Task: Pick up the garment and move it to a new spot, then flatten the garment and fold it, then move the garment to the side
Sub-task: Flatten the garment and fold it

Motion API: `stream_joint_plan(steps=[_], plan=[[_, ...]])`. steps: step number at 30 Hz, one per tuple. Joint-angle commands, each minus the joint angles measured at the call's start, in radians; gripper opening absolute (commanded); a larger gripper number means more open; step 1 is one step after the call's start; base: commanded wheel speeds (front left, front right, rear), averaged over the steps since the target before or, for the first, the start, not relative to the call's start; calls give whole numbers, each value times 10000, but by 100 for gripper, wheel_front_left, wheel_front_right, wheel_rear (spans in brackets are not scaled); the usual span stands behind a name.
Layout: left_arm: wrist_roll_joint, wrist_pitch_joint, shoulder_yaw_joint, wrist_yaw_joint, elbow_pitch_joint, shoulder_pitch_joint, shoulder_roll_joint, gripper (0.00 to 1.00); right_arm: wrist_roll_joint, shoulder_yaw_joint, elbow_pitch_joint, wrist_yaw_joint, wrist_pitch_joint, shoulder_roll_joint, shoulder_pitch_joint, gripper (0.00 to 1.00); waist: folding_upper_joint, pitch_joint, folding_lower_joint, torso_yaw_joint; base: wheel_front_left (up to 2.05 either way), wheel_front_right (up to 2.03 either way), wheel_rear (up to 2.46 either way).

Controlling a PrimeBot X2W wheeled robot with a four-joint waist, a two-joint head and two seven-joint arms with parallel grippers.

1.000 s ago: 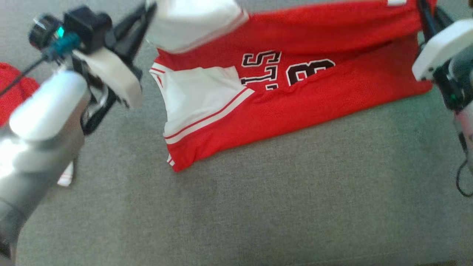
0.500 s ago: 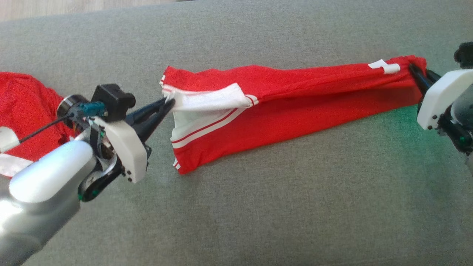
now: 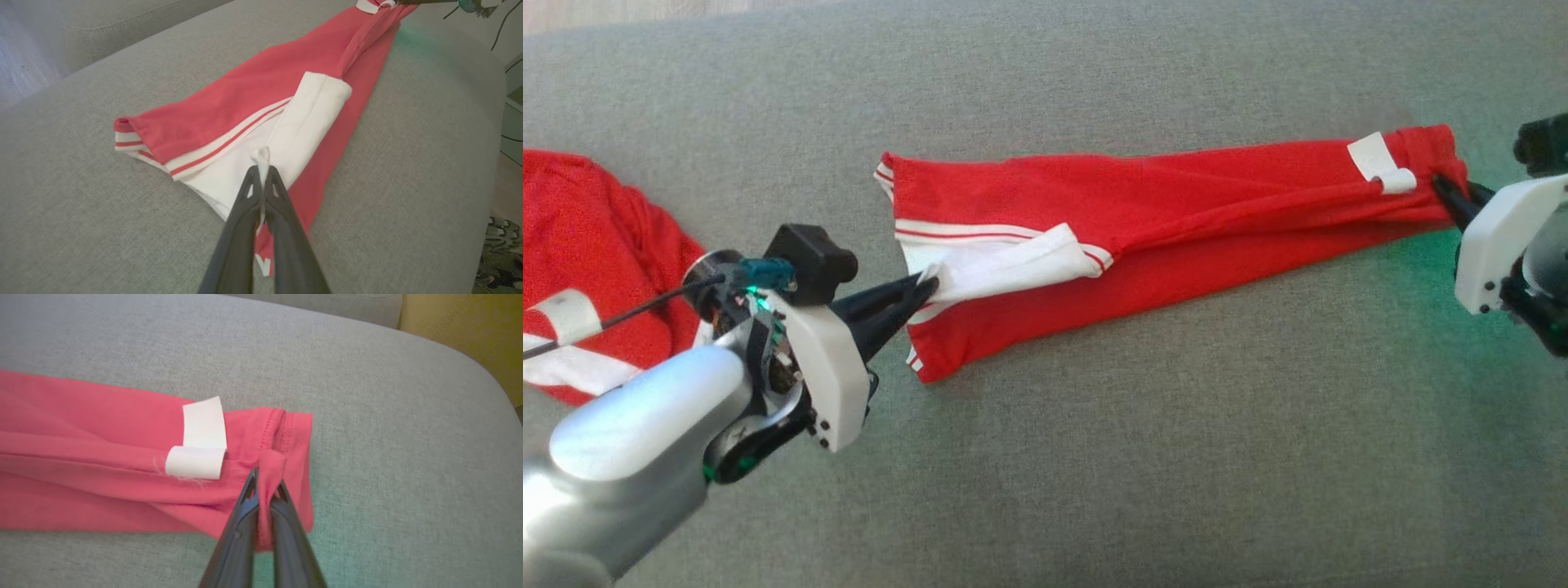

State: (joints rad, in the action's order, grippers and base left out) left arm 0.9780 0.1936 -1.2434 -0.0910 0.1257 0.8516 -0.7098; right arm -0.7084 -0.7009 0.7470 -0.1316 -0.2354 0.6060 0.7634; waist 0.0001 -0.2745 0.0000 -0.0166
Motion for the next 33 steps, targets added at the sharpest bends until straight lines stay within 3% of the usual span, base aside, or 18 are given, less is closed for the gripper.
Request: stream_joint_plan(steps=[1,5,6,7,9,11,17,26,30,33], plan=[[106,30,381,-57,-193,270,-354,0,62,-29,-103,9,-13,332,-113,0,-1,-12,0,-16,0,0,0],[214,225,261,-140,-241,236,-281,0,21,-137,174,9,-70,318,-125,0,-1,-31,0,-69,0,0,0],[249,275,234,-161,-253,225,-272,0,17,-155,237,9,-63,305,-125,11,-1,-28,0,-85,0,0,0],[291,327,208,-182,-260,211,-269,0,21,-162,298,9,-29,292,-118,100,-1,-22,0,-102,0,0,0],[395,403,178,-211,-240,176,-281,3,-97,-120,435,9,-4,210,-122,100,-1,17,0,-141,0,0,0],[475,427,166,-227,-222,134,-312,100,-211,-32,540,9,82,144,-107,100,-1,82,0,-188,0,0,0],[599,-381,666,186,-120,20,-394,100,-577,535,587,9,848,-14,12,100,-1,464,0,-354,0,0,0],[930,-4012,2726,2308,600,-727,312,100,-745,1984,-217,9,3686,-767,-133,100,-1,1088,0,-604,0,0,0],[912,-4536,4447,2813,724,-1499,977,100,-364,2551,-750,9,4582,-1263,-641,100,-1,1252,0,-657,0,0,0],[-251,-4547,6401,2896,309,-2538,1749,100,164,3117,-1257,9,4859,-1702,-1202,100,-1,1305,0,-672,0,0,0]])
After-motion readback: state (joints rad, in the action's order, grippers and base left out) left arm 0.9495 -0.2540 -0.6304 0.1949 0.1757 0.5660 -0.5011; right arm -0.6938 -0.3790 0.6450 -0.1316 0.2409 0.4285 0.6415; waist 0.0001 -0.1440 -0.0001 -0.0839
